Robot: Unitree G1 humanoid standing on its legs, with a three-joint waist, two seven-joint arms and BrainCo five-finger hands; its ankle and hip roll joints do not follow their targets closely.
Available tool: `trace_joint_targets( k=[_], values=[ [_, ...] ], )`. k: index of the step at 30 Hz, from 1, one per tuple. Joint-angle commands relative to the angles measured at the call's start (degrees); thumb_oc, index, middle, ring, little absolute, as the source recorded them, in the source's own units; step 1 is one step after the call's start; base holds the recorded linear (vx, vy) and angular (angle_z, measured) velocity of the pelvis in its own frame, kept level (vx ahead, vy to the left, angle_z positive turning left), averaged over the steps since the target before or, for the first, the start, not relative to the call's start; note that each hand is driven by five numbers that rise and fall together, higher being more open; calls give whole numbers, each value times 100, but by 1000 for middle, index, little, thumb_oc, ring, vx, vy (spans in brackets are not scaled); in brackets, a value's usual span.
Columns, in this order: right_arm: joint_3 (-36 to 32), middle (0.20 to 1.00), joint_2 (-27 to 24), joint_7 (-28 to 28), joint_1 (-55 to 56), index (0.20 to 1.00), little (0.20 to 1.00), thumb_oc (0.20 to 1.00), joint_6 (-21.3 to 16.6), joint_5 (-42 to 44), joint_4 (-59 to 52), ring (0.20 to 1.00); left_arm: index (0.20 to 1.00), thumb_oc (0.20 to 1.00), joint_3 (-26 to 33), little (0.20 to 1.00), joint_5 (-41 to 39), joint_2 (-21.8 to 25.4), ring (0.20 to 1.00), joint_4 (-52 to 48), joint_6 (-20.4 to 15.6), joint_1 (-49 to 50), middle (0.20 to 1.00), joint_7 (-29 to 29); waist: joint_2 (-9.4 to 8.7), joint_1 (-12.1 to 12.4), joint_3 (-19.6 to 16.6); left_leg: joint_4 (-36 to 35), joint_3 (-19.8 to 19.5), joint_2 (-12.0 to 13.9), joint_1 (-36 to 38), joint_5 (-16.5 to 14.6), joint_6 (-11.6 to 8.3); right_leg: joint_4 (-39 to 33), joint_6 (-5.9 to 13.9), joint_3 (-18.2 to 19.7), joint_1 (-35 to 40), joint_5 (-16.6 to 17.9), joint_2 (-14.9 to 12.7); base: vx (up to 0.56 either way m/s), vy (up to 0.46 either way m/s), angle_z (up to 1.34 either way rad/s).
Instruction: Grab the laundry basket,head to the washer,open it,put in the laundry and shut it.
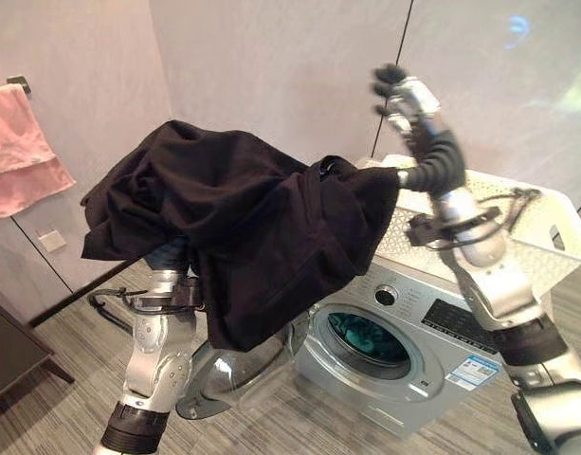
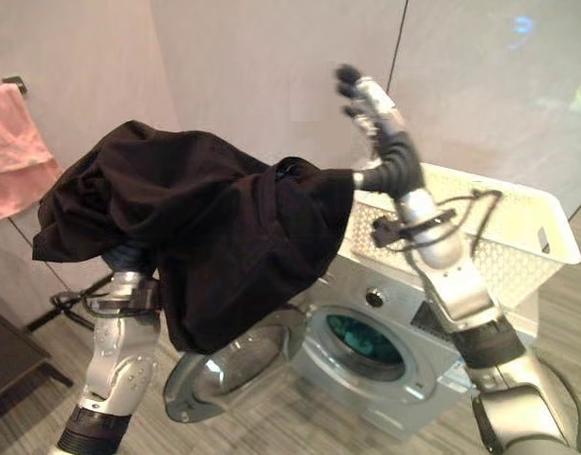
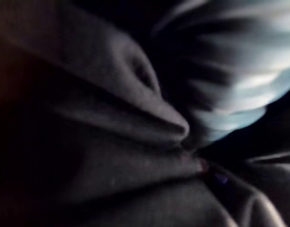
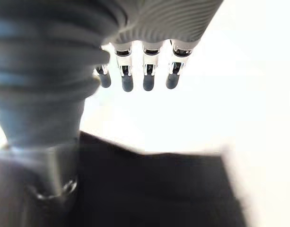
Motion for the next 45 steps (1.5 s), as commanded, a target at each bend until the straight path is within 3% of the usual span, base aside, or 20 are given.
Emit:
trace_joint_targets(
  k=[1, 10, 12, 14, 15, 17, 19, 23, 25, 28, 29, 31, 34, 38, 40, 41, 45],
  values=[
    [-531, 1000, 39, -866, -120, 1000, 1000, 1000, -390, -971, -17, 1000, 200, 200, 103, 200, -33, 138, 200, -191, -489, -162, 200, -146, -141, -33, -273, 707, 177, -709, -305, -554, 637, 719, 49, -35, -438, -17, -98, -41, 117, -3],
    [-2099, 1000, 23, -1440, 1355, 1000, 1000, 1000, -389, -1629, -119, 1000, 200, 200, 258, 200, -28, 119, 200, -268, -454, 67, 200, -322, -88, -266, -199, 806, 297, -848, -344, -625, 711, 725, 190, 79, -619, 424, -284, -40, 87, -6],
    [-2431, 1000, 69, -1707, 1680, 1000, 1000, 1000, -323, -1807, -3, 1000, 200, 200, 231, 200, 20, 159, 200, -236, -398, 92, 200, -355, -55, -318, -138, 831, 389, -830, -352, -695, 709, 660, 229, -69, -660, 498, -360, -72, 81, -17],
    [-2717, 1000, 77, -1760, 2115, 1000, 1000, 1000, -243, -1763, 318, 1000, 200, 200, 302, 200, 69, 172, 200, -149, -343, 141, 200, -389, -3, -379, -22, 844, 548, -786, -394, -676, 706, 779, 153, -512, -672, 254, -341, -177, 100, -37],
    [-2780, 1000, 106, -1811, 2246, 1000, 1000, 1000, -245, -1756, 430, 1000, 200, 200, 336, 200, 42, 182, 200, -117, -320, 160, 200, -392, 61, -340, 39, 827, 642, -707, -397, -667, 695, 1125, 57, -916, -680, -87, -232, -193, 56, -36],
    [-2775, 1000, 153, -1734, 2356, 1000, 1000, 1000, -262, -1756, 448, 1000, 200, 200, 467, 200, -14, 162, 200, -119, -315, 245, 200, -392, 85, -226, 84, 788, 934, -616, -437, -619, 645, 1494, -24, -1844, -678, -374, -257, -183, 24, -57],
    [-2801, 1000, 141, -1784, 2439, 1000, 1000, 1000, -252, -1688, 825, 1000, 200, 200, 549, 200, -73, 151, 200, -118, -300, 342, 200, -409, 106, -229, 117, 751, 1065, -544, -483, -537, 622, 1943, -58, -2135, -617, -672, -113, -148, -16, -102],
    [-2686, 1000, 326, -1899, 2538, 1000, 1000, 1000, -273, -1657, 1420, 1000, 200, 200, 684, 200, -114, 156, 200, -69, -353, 554, 200, -399, 113, -153, 66, 726, 1451, -473, -552, -452, 567, 1883, -169, -2164, -331, -1030, 235, -79, -63, -53],
    [-2619, 1000, 460, -2021, 2666, 1000, 1000, 1000, -244, -1518, 1996, 1000, 200, 200, 739, 200, -237, 88, 200, 29, -377, 711, 200, -422, 86, -45, 42, 769, 1701, -404, -672, -376, 474, 1389, -292, -2185, -106, -1169, 425, -60, -133, -66],
    [-2545, 1000, 465, -1913, 2860, 1000, 1000, 1000, -198, -1434, 2434, 1000, 200, 200, 797, 200, -236, 74, 200, 128, -368, 791, 200, -426, 95, 5, 16, 760, 1787, -367, -656, -378, 439, 1157, -368, -2085, -59, -1193, 551, 16, -110, -46],
    [-2479, 1000, 659, -1496, 3076, 1000, 1000, 1000, -290, -633, 2892, 1000, 200, 200, 826, 200, -284, 9, 200, 207, -340, 834, 200, -445, 65, -30, 37, 806, 1787, -345, -650, -413, 411, 973, -404, -1972, -3, -1210, 636, 20, -89, -32],
    [-2372, 1000, 776, -1244, 3222, 1000, 1000, 1000, -321, -126, 3430, 1000, 200, 200, 838, 200, -392, -69, 200, 312, -307, 863, 200, -451, 54, -26, 74, 850, 1790, -307, -647, -424, 366, 826, -416, -1929, 71, -1169, 673, 26, -118, -27],
    [-2085, 1000, 689, -953, 3547, 1000, 1000, 1000, -92, -464, 3953, 1000, 200, 200, 890, 200, -470, -127, 200, 427, -284, 905, 200, -576, 42, -59, 105, 953, 1806, -247, -681, -447, 310, 689, -416, -1933, 131, -1135, 684, 41, -124, -4],
    [-1858, 1000, 832, -714, 3652, 1000, 1000, 1000, 7, -173, 4826, 1000, 200, 200, 774, 200, -677, -209, 200, 609, -260, 854, 200, -636, 29, -97, 191, 1190, 1828, -149, -767, -497, 241, 651, -440, -1924, 168, -1121, 688, 40, -98, 4],
    [-1679, 1000, 905, -460, 3703, 1000, 1000, 1000, 81, 46, 5359, 1000, 200, 200, 727, 200, -796, -265, 200, 700, -251, 835, 200, -660, -21, -103, 297, 1506, 1850, -36, -893, -508, 129, 558, -469, -1928, 240, -1098, 688, 56, -165, 3],
    [-1485, 1000, 955, -284, 3676, 1000, 1000, 1000, 130, 116, 5960, 1000, 200, 200, 707, 200, -910, -311, 200, 806, -281, 803, 200, -656, -53, -86, 391, 1949, 1820, 97, -1088, -408, -1, 503, -518, -1902, 284, -1086, 718, 43, -158, 11],
    [-1254, 1000, 958, -67, 3648, 1000, 1000, 1000, 217, 154, 6618, 1000, 200, 200, 669, 200, -1095, -358, 200, 891, -309, 761, 200, -709, -138, -12, 694, 3058, 1683, 355, -1534, 54, -449, 419, -665, -1863, 427, -1109, 770, 13, -126, 9]
  ],
)
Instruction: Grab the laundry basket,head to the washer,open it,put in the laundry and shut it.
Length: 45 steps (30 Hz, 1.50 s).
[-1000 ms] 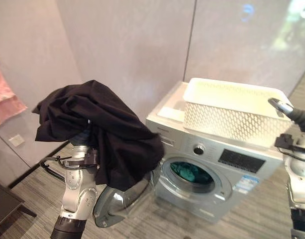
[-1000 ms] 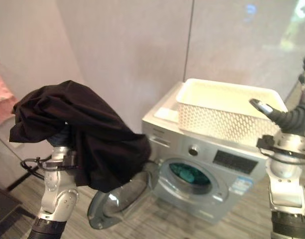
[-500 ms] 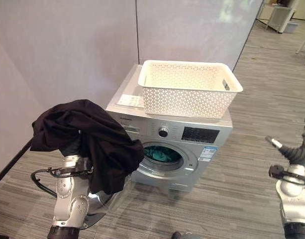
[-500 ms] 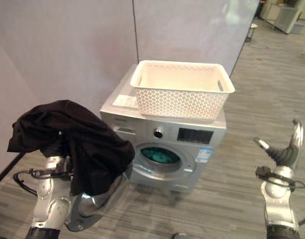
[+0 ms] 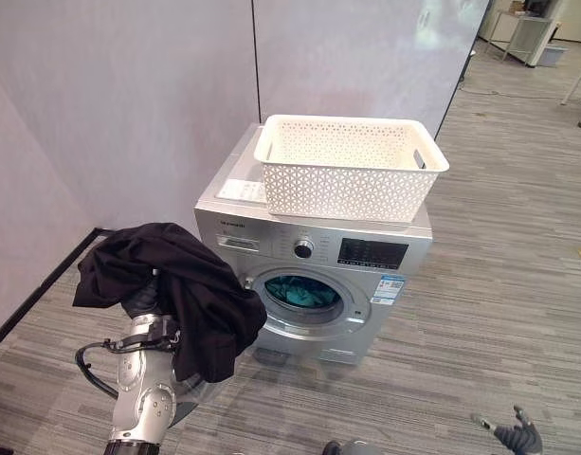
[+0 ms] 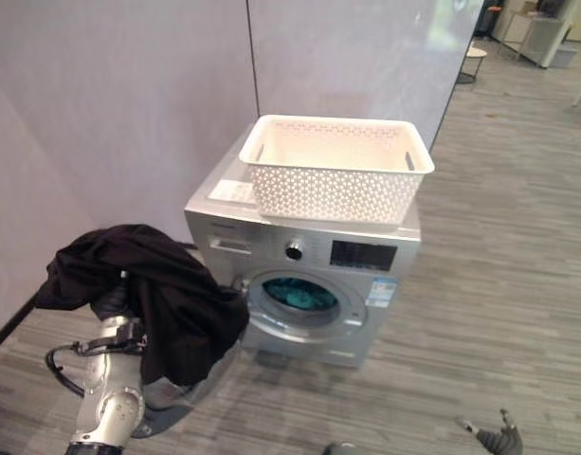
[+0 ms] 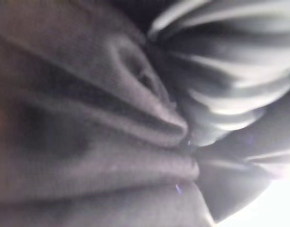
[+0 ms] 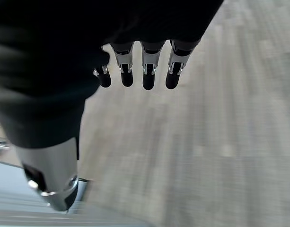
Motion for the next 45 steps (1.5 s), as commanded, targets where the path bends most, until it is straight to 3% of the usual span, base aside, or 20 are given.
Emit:
trace_joint_targets(
  k=[1, 2, 3, 6, 7, 10, 12, 18, 24, 28, 29, 31, 38, 45],
  values=[
    [2, 1000, -177, 193, -328, 1000, 1000, 1000, -74, 191, 152, 1000, 200, 200, -2, 200, -152, 64, 200, -501, -320, -202, 200, -260, -219, 54, 273, 1436, 194, -480, -607, 579, -72, -2363, 228, -131, 1602, 728, 542, 2, -59, 0],
    [9, 1000, -136, 178, -340, 1000, 1000, 1000, -43, 301, 569, 1000, 200, 200, -104, 200, -145, 26, 200, -461, -307, -269, 200, -210, -221, 11, 348, 1260, 192, -223, -800, 785, -79, -2489, 212, -222, 1634, 716, 564, 0, 0, 0],
    [7, 1000, -105, 206, -330, 1000, 1000, 1000, -25, 324, 593, 1000, 200, 200, -97, 200, -142, 17, 200, -429, -281, -258, 200, -202, -212, 3, 359, 1062, 218, -156, -766, 702, -11, -2511, 210, -243, 1657, 706, 567, 23, 19, 25],
    [96, 1000, -35, 197, -477, 1000, 1000, 1000, 18, 370, 861, 1000, 200, 200, -149, 200, -117, 28, 200, -392, -270, -294, 200, -178, -246, 79, 365, 318, -292, -318, -967, 587, 170, -2464, 294, -128, 1571, 723, 504, 16, 88, 37],
    [98, 1000, -35, 197, -480, 1000, 1000, 1000, 17, 371, 864, 1000, 200, 200, -148, 200, -118, 28, 200, -392, -271, -295, 200, -178, -250, 73, 361, 311, -295, -323, -968, 591, 172, -2460, 296, -131, 1566, 721, 500, 40, 72, 13],
    [221, 1000, 120, 219, -593, 1000, 1000, 1000, 23, 516, 1110, 1000, 200, 200, -134, 200, -145, 28, 200, -409, -263, -248, 200, -183, -196, 190, 410, -326, -930, -264, -1055, 1026, 62, -2371, 331, 98, 1553, 631, 556, 79, 108, -24],
    [238, 1000, 157, 252, -598, 1000, 1000, 1000, 39, 524, 1134, 1000, 200, 200, -130, 200, -128, 72, 200, -383, -217, -221, 200, -251, -139, 184, 378, -514, -974, -282, -960, 1003, 72, -2320, 362, 134, 1573, 577, 547, 121, 192, -26],
    [244, 1000, 285, 386, -592, 1000, 1000, 1000, 119, 539, 1113, 1000, 200, 200, -244, 200, 93, 250, 200, -306, -87, -201, 200, -296, -74, 155, 89, -770, -767, -613, -553, 792, 265, -2275, 538, 261, 1679, 628, 248, 142, 225, -24],
    [554, 1000, 469, 621, -666, 1000, 1000, 1000, 223, 300, 1043, 1000, 200, 200, -216, 200, 112, 270, 200, -196, 22, -27, 200, -314, -72, 319, -26, -780, -523, -799, -400, 537, 496, -2077, 772, 465, 1560, 708, -16, 86, 167, -22],
    [688, 1000, 502, 686, -745, 1000, 1000, 1000, 234, 208, 984, 1000, 200, 200, -209, 200, 83, 281, 200, -194, 77, 106, 200, -345, -75, 456, 33, -767, -329, -751, -310, 460, 548, -1712, 854, 246, 1340, 820, -135, 1, 30, -45],
    [755, 1000, 507, 699, -822, 1000, 1000, 1000, 244, 131, 975, 1000, 200, 200, -224, 200, 54, 304, 200, -226, 136, 237, 200, -397, -67, 527, 89, -730, -205, -718, -261, 422, 554, -1578, 884, -5, 1235, 904, -193, -8, 9, -75],
    [789, 1000, 520, 723, -833, 1000, 1000, 1000, 255, 74, 952, 1000, 200, 200, -293, 200, 26, 307, 200, -166, 213, 335, 200, -464, -72, 548, 168, -664, -125, -704, -205, 376, 550, -1493, 875, -196, 1182, 930, -220, 12, -17, -75],
    [911, 1000, 570, 732, -641, 1000, 1000, 1000, 223, 19, 1017, 1000, 200, 200, -611, 200, -155, 89, 200, 351, 487, 591, 200, -573, -141, 426, 163, -566, -214, -678, -235, 432, 441, -2129, 684, -176, 1493, 797, 68, 40, -61, -1],
    [1242, 1000, 686, 754, -673, 1000, 1000, 1000, 200, -6, 687, 1000, 200, 200, -720, 200, -374, -1, 200, 705, 644, 650, 200, -493, -126, 376, 251, -379, -188, -565, -276, 434, 396, -2089, 585, -4, 1448, 697, 165, 22, -54, -4]
  ],
)
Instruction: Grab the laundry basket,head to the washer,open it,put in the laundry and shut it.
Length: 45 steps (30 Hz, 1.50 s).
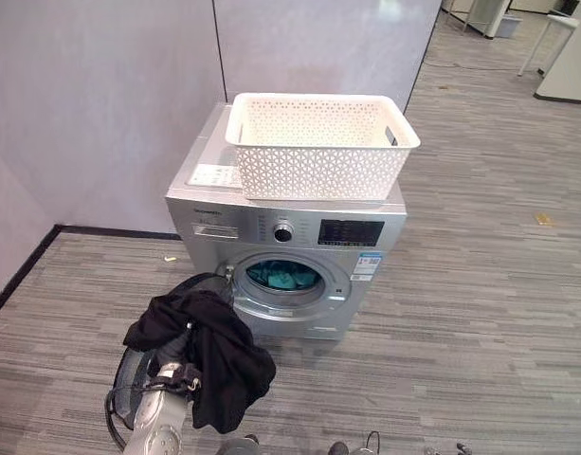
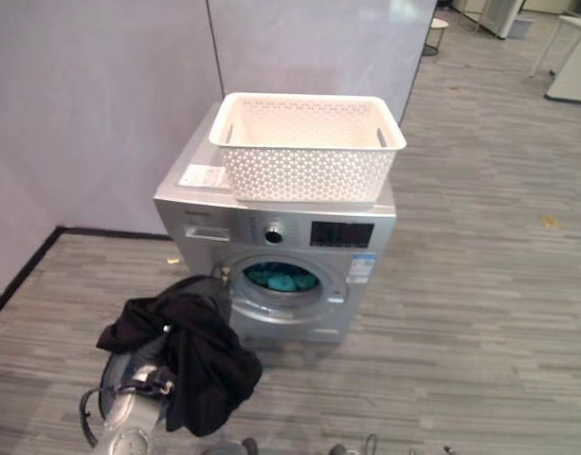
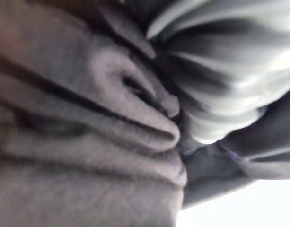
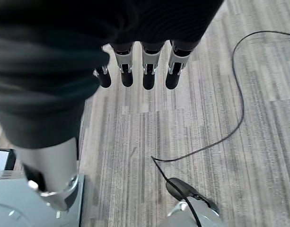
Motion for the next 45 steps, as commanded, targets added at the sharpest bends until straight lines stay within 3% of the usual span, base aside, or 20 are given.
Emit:
trace_joint_targets(
  k=[1, 10, 13, 17, 28, 29, 36, 45],
  values=[
    [464, 1000, 34, 59, -270, 1000, 1000, 1000, -105, -124, -234, 1000, 200, 200, -16, 200, -206, -5, 200, -575, -126, -171, 200, -109, -142, -61, 200, 515, -282, -86, -294, 25, -78, -1069, 177, 76, 1010, 210, 252, 38, -103, -13],
    [826, 1000, -102, 94, -43, 1000, 1000, 1000, -142, -532, -757, 1000, 200, 200, -88, 200, -320, -57, 200, -453, -152, -307, 200, -62, -202, -185, 403, 1072, -389, 73, -576, 159, -224, -986, 36, 155, 985, 108, 379, 5, -64, -5],
    [585, 1000, 59, 19, -91, 1000, 1000, 1000, -219, 69, -1050, 1000, 200, 200, -87, 200, -384, -93, 200, -447, -167, -319, 200, 62, -250, -252, 481, 1215, -317, 98, -591, -127, -124, -559, 21, 182, 820, -64, 321, 4, 10, -5],
    [366, 1000, 266, 36, -169, 1000, 1000, 1000, -341, 809, -1180, 1000, 200, 200, -174, 200, -424, -128, 200, -389, -194, -326, 200, 112, -220, -270, 576, 1381, -287, 96, -672, -334, -75, -235, 91, 161, 601, -110, 190, -24, 41, -3],
    [342, 1000, 372, 287, -234, 1000, 1000, 1000, -382, 1281, -1034, 1000, 200, 200, -441, 200, -454, -45, 200, -233, -41, -218, 200, -105, -80, -172, 412, 1088, -290, -162, -458, -383, 69, -368, 296, 193, 726, 121, -11, 19, 101, 3],
    [-33, 1000, 52, 261, -219, 1000, 1000, 1000, -213, 1695, -912, 1000, 200, 200, -908, 200, -16, -117, 200, 599, 289, -809, 200, -83, -21, -437, 251, 492, -17, 93, -761, 212, -200, -984, 240, 0, 866, 53, 166, 26, 82, 0],
    [222, 1000, 169, 306, -105, 1000, 1000, 1000, -151, 1371, -1067, 1000, 200, 200, -959, 200, 100, -95, 200, 609, 371, -675, 200, -113, -26, -400, 256, 498, 19, 45, -650, 77, -127, -890, 255, -9, 912, 23, 93, 27, 33, -7],
    [462, 1000, 240, 255, -220, 1000, 1000, 1000, -91, 1227, -1118, 1000, 200, 200, -885, 200, 175, -121, 200, 783, 384, -663, 200, -22, 19, -332, 209, 390, 110, 91, -555, 166, -160, -899, 266, 24, 876, 27, 124, 3, -9, -2]
  ],
)
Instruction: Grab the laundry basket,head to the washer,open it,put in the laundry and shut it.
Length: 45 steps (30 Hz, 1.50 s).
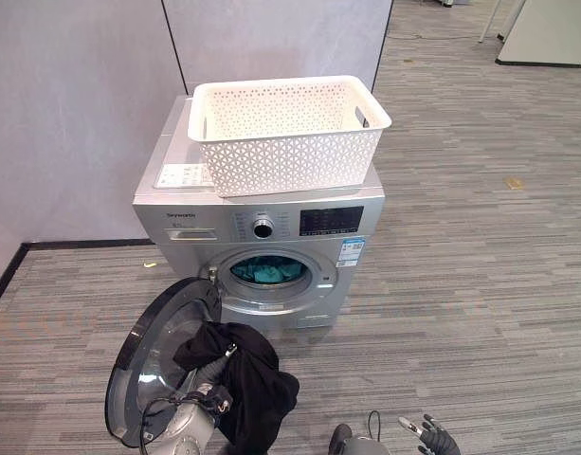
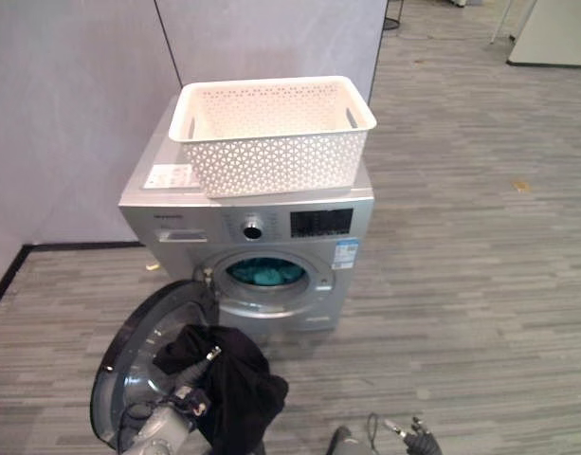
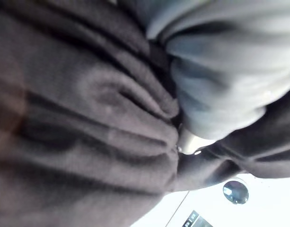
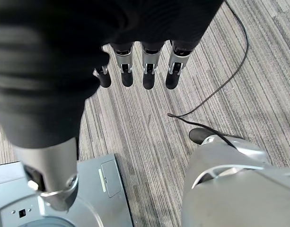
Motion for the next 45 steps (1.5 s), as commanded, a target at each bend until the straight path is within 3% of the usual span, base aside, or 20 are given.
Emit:
trace_joint_targets(
  k=[1, 6, 10, 12, 15, 16, 17, 18, 20, 21, 22, 23, 24, 26, 29, 31, 33, 35, 45],
  values=[
    [115, 1000, -167, 2, -305, 1000, 1000, 1000, -63, -149, -102, 1000, 200, 200, 210, 200, 86, -105, 200, -366, -206, -306, 200, -160, -98, 39, 277, 43, -95, 177, -179, 349, -321, -823, 218, -204, 1165, -196, 231, 8, -90, -5],
    [282, 1000, -319, -85, -225, 1000, 1000, 1000, -101, -496, -568, 1000, 200, 200, 397, 200, -81, -176, 200, -308, -294, -301, 200, -71, -95, -85, 503, 298, -200, 363, -288, 558, -457, -651, 18, -187, 1129, -376, 364, 2, -156, -6],
    [272, 1000, -440, -91, -70, 1000, 1000, 1000, -125, -611, -923, 1000, 200, 200, 429, 200, -113, -196, 200, -317, -313, -279, 200, -43, -129, -147, 597, 312, -222, 465, -290, 524, -475, -437, -49, -156, 982, -492, 436, 39, -169, -9],
    [258, 1000, -532, -80, 129, 1000, 1000, 1000, -151, -691, -1288, 1000, 200, 200, 526, 200, -218, -185, 200, -349, -370, -288, 200, 6, -160, -186, 697, 722, -310, 653, -483, 582, -529, -343, -152, -54, 899, -609, 553, 33, -248, -8],
    [175, 1000, -672, -127, 329, 1000, 1000, 1000, -200, -692, -1632, 1000, 200, 200, 532, 200, -392, -208, 200, -388, -448, -399, 200, 88, -189, -133, 1002, 1826, -594, 892, -1095, 1151, -732, -384, -364, 8, 956, -646, 763, -58, -266, -3],
    [110, 1000, -733, -134, 370, 1000, 1000, 1000, -201, -681, -1662, 1000, 200, 200, 522, 200, -445, -231, 200, -461, -456, -420, 200, 106, -224, -113, 1070, 1992, -577, 866, -1256, 1205, -639, -434, -423, -62, 943, -582, 784, -17, -148, 9],
    [115, 1000, -734, -133, 377, 1000, 1000, 1000, -201, -681, -1660, 1000, 200, 200, 522, 200, -445, -231, 200, -459, -456, -412, 200, 106, -222, -110, 1079, 2065, -647, 870, -1227, 1096, -732, -397, -395, -14, 992, -682, 798, 36, -103, 5],
    [65, 1000, -761, -152, 419, 1000, 1000, 1000, -184, -718, -1709, 1000, 200, 200, 483, 200, -452, -197, 200, -515, -424, -428, 200, 117, -267, -52, 1096, 1877, -674, 689, -1434, 1026, -575, -399, -397, -70, 974, -661, 806, 176, -74, 1],
    [48, 1000, -758, -145, 494, 1000, 1000, 1000, -184, -761, -1746, 1000, 200, 200, 481, 200, -433, -172, 200, -503, -399, -409, 200, 109, -288, -59, 1099, 1739, -581, 782, -1524, 859, -632, -362, -333, -63, 1062, -798, 818, 159, -32, 9],
    [20, 1000, -785, -162, 622, 1000, 1000, 1000, -206, -830, -2025, 1000, 200, 200, 536, 200, -414, -133, 200, -456, -419, -404, 200, 160, -300, -101, 1088, 1106, -245, 1098, -1565, 1029, -671, -268, -298, -128, 1038, -830, 839, 93, 25, 13],
    [19, 1000, -784, -163, 628, 1000, 1000, 1000, -202, -831, -2032, 1000, 200, 200, 534, 200, -414, -133, 200, -454, -420, -404, 200, 160, -309, -92, 1088, 1079, -229, 1088, -1547, 1043, -670, -261, -297, -118, 1034, -832, 829, 209, 99, -2],
    [5, 1000, -842, -201, 609, 1000, 1000, 1000, -231, -884, -2116, 1000, 200, 200, 562, 200, -377, -34, 200, -439, -450, -487, 200, 186, -291, -87, 1090, 502, -337, 1147, -1451, 1335, -740, -105, -239, -110, 995, -919, 865, 182, 128, -17],
    [1, 1000, -833, -215, 622, 1000, 1000, 1000, -246, -879, -2143, 1000, 200, 200, 560, 200, -365, -21, 200, -404, -452, -516, 200, 221, -302, -107, 1084, 401, -382, 1220, -1432, 1421, -768, -26, -206, -105, 1004, -964, 866, 226, 160, -18],
    [-8, 1000, -823, -213, 603, 1000, 1000, 1000, -239, -858, -2124, 1000, 200, 200, 570, 200, -338, -10, 200, -391, -453, -550, 200, 232, -327, -118, 1078, 441, -391, 1249, -1409, 1389, -756, -12, -204, -97, 1023, -983, 842, 109, 96, -14],
    [-52, 1000, -724, -166, 664, 1000, 1000, 1000, -195, -809, -2234, 1000, 200, 200, 567, 200, -363, 71, 200, -538, -452, -513, 200, 205, -375, -110, 1036, 777, -333, 1082, -1410, 928, -580, -15, -42, -20, 1198, -1010, 636, 232, 306, -14],
    [-34, 1000, -728, -135, 676, 1000, 1000, 1000, -177, -830, -2327, 1000, 200, 200, 558, 200, -370, 98, 200, -575, -447, -475, 200, 186, -396, -93, 1022, 845, -302, 1048, -1403, 805, -538, -52, -8, 20, 1244, -1003, 586, 120, 198, 8],
    [42, 1000, -734, -38, 676, 1000, 1000, 1000, -153, -888, -2423, 1000, 200, 200, 525, 200, -346, 165, 200, -668, -419, -389, 200, 131, -446, 0, 988, 1028, -230, 925, -1434, 564, -454, -197, 122, 97, 1362, -929, 458, 176, 299, -32],
    [207, 1000, -756, 117, 642, 1000, 1000, 1000, -126, -1013, -2578, 1000, 200, 200, 524, 200, -315, 269, 200, -739, -421, -273, 200, 74, -575, 139, 957, 1197, -78, 760, -1470, 292, -331, -388, 350, 185, 1451, -639, 279, 206, 390, -25],
    [443, 1000, -910, 463, 699, 1000, 1000, 1000, -108, -1181, -2951, 1000, 200, 200, 702, 200, -88, 460, 200, -796, -474, -191, 200, 44, -924, 402, 898, 1421, -58, 375, -1741, -9, -154, -482, 588, 111, 1462, -111, 53, 82, 173, -3]
  ],
)
